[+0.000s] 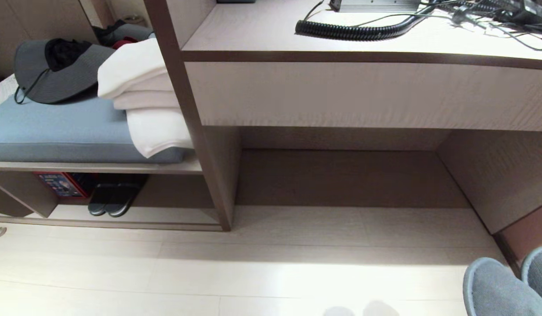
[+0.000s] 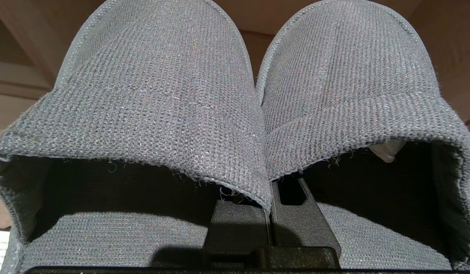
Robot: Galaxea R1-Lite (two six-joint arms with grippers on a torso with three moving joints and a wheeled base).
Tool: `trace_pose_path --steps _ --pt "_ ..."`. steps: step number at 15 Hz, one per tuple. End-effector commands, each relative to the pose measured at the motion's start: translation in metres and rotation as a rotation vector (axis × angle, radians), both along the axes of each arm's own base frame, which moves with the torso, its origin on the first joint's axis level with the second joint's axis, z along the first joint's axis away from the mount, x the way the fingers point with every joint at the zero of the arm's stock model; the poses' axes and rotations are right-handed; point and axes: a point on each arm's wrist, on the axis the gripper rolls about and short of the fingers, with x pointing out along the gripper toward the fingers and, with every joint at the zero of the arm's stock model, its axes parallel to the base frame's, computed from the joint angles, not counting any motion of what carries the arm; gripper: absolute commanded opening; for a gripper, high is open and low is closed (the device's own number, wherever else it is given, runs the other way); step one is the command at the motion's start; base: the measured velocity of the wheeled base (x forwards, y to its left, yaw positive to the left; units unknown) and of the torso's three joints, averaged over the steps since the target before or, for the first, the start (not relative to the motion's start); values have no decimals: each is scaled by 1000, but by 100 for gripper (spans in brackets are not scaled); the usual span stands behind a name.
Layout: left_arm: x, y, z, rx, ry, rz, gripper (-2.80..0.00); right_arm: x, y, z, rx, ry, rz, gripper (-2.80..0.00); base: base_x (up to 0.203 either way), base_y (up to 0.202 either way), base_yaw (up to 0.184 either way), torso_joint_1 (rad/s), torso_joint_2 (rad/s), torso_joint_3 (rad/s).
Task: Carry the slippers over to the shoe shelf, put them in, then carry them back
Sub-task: Place the slippers on the floor
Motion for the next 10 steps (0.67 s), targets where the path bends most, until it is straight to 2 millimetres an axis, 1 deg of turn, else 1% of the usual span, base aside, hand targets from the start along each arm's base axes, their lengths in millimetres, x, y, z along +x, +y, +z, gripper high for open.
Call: trace_pose_path --steps 1,10 --pt "0 0 0 -1 1 2 -280 0 0 0 -1 2 1 -280 0 0 0 2 2 -198" --pt "0 0 0 -1 1 2 -280 0 0 0 1 3 1 -280 0 0 0 1 4 -195"
